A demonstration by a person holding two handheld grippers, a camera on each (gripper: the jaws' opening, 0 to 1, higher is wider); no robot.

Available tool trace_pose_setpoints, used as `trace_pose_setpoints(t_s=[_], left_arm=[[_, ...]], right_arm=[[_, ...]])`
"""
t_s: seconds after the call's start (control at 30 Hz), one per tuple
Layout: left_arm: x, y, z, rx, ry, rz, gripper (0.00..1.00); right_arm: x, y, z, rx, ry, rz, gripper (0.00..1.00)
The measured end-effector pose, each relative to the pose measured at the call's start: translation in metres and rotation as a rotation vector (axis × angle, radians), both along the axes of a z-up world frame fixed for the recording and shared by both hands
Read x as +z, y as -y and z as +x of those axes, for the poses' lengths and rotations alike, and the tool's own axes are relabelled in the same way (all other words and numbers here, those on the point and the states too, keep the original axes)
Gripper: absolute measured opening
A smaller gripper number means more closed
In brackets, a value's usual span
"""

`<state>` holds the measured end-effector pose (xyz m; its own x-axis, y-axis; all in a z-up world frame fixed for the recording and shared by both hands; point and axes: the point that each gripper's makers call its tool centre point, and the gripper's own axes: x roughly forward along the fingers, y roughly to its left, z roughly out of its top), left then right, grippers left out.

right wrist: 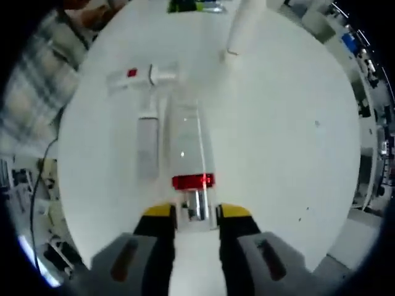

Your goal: Arrange the skincare products in the storage area until every visible bottle or jar stands upright without overlapping.

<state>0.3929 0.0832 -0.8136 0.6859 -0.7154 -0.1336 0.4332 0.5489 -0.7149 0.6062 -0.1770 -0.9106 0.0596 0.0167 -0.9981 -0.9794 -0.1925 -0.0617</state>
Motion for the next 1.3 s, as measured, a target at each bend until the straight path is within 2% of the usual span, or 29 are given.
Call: trace_pose_setpoints(t_s=[0.13,0.2,0.53,0.77,0.8,0.97,1.03,1.3], left_arm=[[0.001,-0.005,-0.003,0.006,0.009,-0.01,0.41],[0.0,-0.009,-0.004,0.012,0.008,-0.011,0.41],[-0.006,-0.024,-0.01,0.043,0.0,-0.021,0.41],[-0.007,-0.032,-0.01,0.069,0.004,-0.034,0.41],[-0.007,-0.032,-0.01,0.071,0.002,-0.036,0.41],[-0.006,-0.034,-0.01,0.074,0.004,-0.037,0.41],[-0.006,-0.035,-0.009,0.076,0.006,-0.036,0.41],[-0.008,-0.035,-0.009,0.075,-0.002,-0.034,0.41]], right_arm=[[0.012,-0.004,0.0,0.01,0.001,-0.068,0.24],[0.018,-0.007,-0.001,0.046,0.012,-0.108,0.24],[0.037,-0.029,0.001,0.078,0.021,-0.183,0.24],[0.05,-0.038,0.0,0.147,0.027,-0.272,0.24],[0.049,-0.04,0.0,0.144,0.03,-0.264,0.24],[0.055,-0.048,0.003,0.2,0.049,-0.327,0.24],[0.057,-0.053,0.003,0.25,0.068,-0.362,0.24],[0.058,-0.07,-0.007,0.274,0.077,-0.392,0.25]])
